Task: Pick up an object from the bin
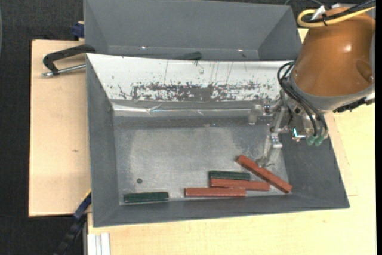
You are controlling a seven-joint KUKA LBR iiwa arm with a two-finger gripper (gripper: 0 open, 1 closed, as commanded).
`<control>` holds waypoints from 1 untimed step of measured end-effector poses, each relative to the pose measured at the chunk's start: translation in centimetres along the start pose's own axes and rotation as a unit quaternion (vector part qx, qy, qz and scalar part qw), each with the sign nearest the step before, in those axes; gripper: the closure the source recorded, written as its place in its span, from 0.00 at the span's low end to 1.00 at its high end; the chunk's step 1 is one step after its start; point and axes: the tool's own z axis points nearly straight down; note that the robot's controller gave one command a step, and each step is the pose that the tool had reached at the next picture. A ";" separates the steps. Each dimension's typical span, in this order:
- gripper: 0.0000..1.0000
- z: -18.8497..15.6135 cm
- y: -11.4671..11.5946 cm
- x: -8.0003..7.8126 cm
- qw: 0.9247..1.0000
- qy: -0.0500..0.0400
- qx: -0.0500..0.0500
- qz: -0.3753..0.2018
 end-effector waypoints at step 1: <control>0.00 -0.4 0.0 -0.1 1.000 -0.004 0.000 0.000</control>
Offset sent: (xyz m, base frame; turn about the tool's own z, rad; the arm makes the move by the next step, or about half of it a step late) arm -0.0022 -0.0202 -0.0987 -0.1367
